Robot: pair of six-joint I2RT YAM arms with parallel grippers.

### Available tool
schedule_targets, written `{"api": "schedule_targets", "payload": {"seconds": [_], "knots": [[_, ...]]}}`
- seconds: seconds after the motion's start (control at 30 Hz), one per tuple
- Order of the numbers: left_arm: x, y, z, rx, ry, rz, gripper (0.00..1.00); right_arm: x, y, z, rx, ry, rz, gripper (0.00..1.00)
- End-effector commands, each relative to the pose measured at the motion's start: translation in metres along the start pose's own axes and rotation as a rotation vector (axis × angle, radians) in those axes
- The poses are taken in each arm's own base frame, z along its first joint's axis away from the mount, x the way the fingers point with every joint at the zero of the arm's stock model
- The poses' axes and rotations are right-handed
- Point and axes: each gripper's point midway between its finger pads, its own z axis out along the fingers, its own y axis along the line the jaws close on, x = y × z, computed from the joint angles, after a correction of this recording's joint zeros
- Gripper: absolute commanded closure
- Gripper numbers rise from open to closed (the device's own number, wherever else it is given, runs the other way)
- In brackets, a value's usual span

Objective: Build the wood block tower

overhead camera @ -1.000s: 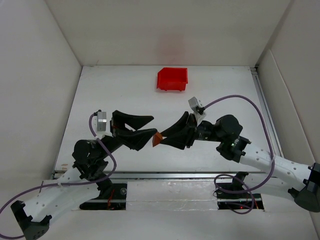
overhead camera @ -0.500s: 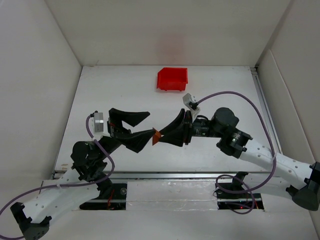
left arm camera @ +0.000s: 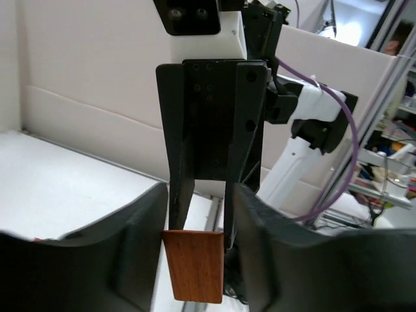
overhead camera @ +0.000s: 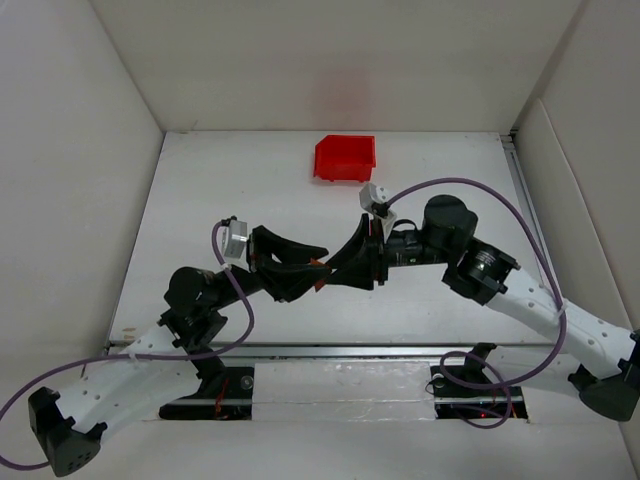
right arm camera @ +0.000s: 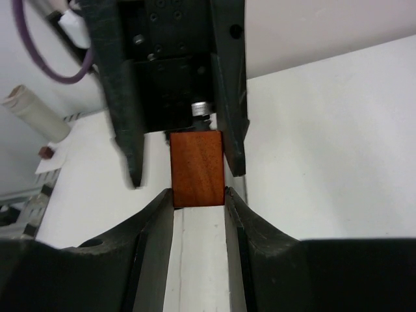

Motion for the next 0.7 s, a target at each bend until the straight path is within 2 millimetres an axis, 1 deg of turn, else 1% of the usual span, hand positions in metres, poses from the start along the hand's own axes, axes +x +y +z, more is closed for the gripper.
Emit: {"api": "schedule_targets", "payload": {"seconds": [0.0,0.03,0.13,0.27,0.33,0.4,0.43,0.5,0.57,0.6,0.63,0.67], "knots": [[-0.021,-0.025,0.001,0.107,-0.047,0.037,0.64,-0.019,0.013,-0.012,-0.019,-0.026,-0.066,1.0],[-0.021,-0.025,0.001,0.109,-0.044,0.033,0.72,-0.019,0.014,-0.013,-0.022,-0.028,-0.068,1.0],[-0.02,-0.026,0.0,0.112,-0.044,0.032,0.82,-0.023,0.013,-0.019,-0.017,-0.045,-0.078,1.0],[-0.021,-0.023,0.0,0.102,-0.049,0.035,0.87,-0.029,0.015,-0.025,-0.021,-0.077,-0.079,1.0],[-0.02,-0.023,-0.001,0.102,-0.049,0.032,0.92,-0.034,0.014,-0.029,-0.019,-0.104,-0.08,1.0],[-0.02,-0.022,-0.001,0.099,-0.052,0.028,0.92,-0.037,0.019,-0.031,-0.027,-0.119,-0.072,1.0],[-0.02,-0.022,-0.001,0.099,-0.055,0.03,0.92,-0.045,0.018,-0.033,-0.026,-0.15,-0.092,1.0],[-0.021,-0.021,-0.001,0.094,-0.061,0.028,0.92,-0.046,0.022,-0.034,-0.039,-0.162,-0.09,1.0],[-0.022,-0.021,0.0,0.092,-0.063,0.029,0.86,-0.046,0.023,-0.034,-0.049,-0.162,-0.09,1.0],[-0.023,-0.021,0.0,0.091,-0.068,0.031,0.8,-0.046,0.024,-0.033,-0.058,-0.159,-0.092,1.0],[-0.025,-0.019,0.0,0.079,-0.075,0.031,0.61,-0.045,0.024,-0.033,-0.058,-0.155,-0.086,1.0],[-0.027,-0.02,0.0,0.076,-0.082,0.031,0.49,-0.043,0.022,-0.031,-0.059,-0.152,-0.082,1.0]]}}
